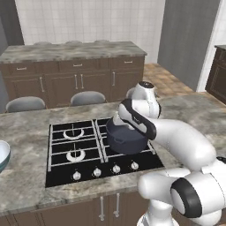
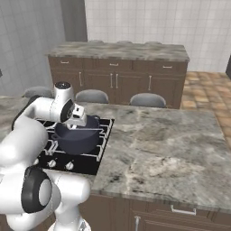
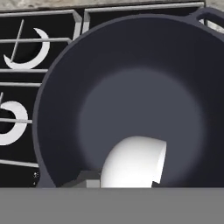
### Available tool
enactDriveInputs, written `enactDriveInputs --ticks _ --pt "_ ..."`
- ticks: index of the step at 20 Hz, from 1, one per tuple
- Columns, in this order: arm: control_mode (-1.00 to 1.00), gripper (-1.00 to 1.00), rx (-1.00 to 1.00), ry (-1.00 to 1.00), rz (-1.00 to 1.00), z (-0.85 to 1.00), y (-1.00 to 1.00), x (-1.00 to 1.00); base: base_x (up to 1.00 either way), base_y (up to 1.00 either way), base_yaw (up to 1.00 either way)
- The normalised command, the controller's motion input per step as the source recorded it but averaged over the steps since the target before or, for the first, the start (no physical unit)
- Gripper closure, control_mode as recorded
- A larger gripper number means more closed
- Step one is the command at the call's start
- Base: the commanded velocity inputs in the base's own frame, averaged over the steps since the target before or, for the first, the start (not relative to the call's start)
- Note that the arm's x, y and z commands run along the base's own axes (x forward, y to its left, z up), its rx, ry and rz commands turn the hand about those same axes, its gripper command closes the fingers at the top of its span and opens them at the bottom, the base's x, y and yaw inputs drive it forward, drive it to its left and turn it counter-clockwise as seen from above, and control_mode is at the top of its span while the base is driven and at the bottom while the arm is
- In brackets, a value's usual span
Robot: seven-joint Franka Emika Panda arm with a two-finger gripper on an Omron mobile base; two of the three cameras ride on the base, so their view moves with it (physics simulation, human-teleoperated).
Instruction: Open the cabinet and move the ladle to the pot. Then close the cabinet.
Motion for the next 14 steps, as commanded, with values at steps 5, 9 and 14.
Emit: enactDriveInputs --ticks 5,9,14 --pt "-1.00 1.00 -0.02 0.02 0.06 -0.03 0.01 0.41 0.00 0.00 0.00" --pt "-1.00 1.00 -0.01 0.05 0.07 -0.01 0.06 0.41 0.00 0.00 0.00" --pt "-1.00 1.00 -0.04 0.02 0.06 -0.16 0.06 0.28 0.00 0.00 0.00"
